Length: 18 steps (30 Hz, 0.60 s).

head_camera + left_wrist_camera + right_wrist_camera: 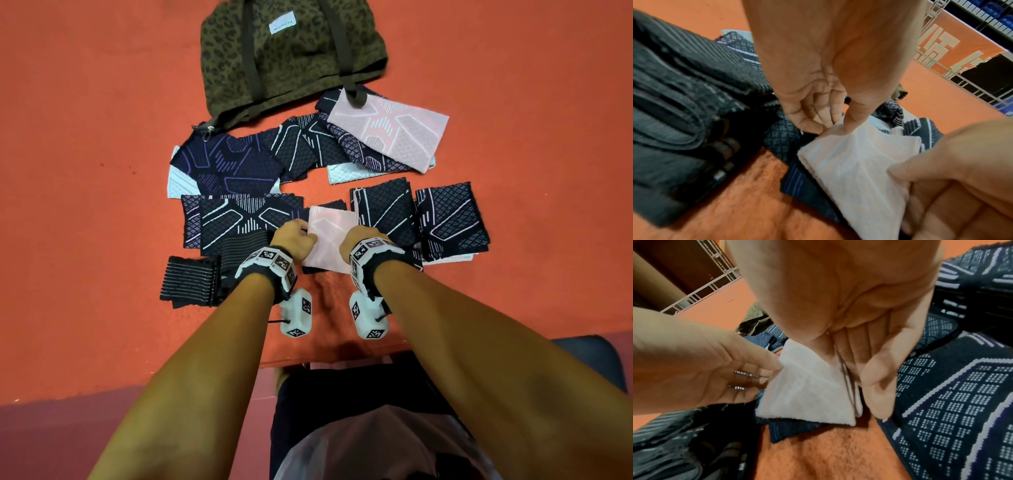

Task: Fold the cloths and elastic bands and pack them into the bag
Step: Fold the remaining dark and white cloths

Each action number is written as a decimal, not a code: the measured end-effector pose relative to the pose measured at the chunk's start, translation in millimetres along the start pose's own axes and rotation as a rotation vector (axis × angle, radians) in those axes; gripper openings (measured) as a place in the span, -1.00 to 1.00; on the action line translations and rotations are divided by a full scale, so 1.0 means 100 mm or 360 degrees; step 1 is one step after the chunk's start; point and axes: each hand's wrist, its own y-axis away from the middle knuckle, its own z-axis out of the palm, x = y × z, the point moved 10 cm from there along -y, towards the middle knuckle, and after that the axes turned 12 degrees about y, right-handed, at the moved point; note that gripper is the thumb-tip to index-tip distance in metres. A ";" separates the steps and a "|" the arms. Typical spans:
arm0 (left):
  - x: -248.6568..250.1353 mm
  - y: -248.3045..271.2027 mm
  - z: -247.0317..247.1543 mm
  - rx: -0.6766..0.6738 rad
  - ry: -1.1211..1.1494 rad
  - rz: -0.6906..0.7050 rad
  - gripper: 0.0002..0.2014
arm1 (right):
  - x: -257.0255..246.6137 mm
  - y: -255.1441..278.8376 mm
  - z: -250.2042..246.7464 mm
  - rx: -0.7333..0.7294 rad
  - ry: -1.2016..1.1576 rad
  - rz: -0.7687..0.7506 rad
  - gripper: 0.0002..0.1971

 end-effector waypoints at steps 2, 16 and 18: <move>-0.02 0.02 -0.02 0.0013 0.0022 -0.0017 -0.94 | -0.04 0.01 0.02 0.0015 0.0002 -0.0028 -0.73; -0.44 -0.21 -0.12 0.0085 0.0406 -0.0160 -0.70 | -0.19 0.02 -0.43 0.0245 0.0074 -0.0111 -0.75; -0.43 -0.19 -0.16 0.0103 0.0451 -0.0162 -0.67 | -0.21 0.03 -0.46 0.0254 0.0076 -0.0106 -0.70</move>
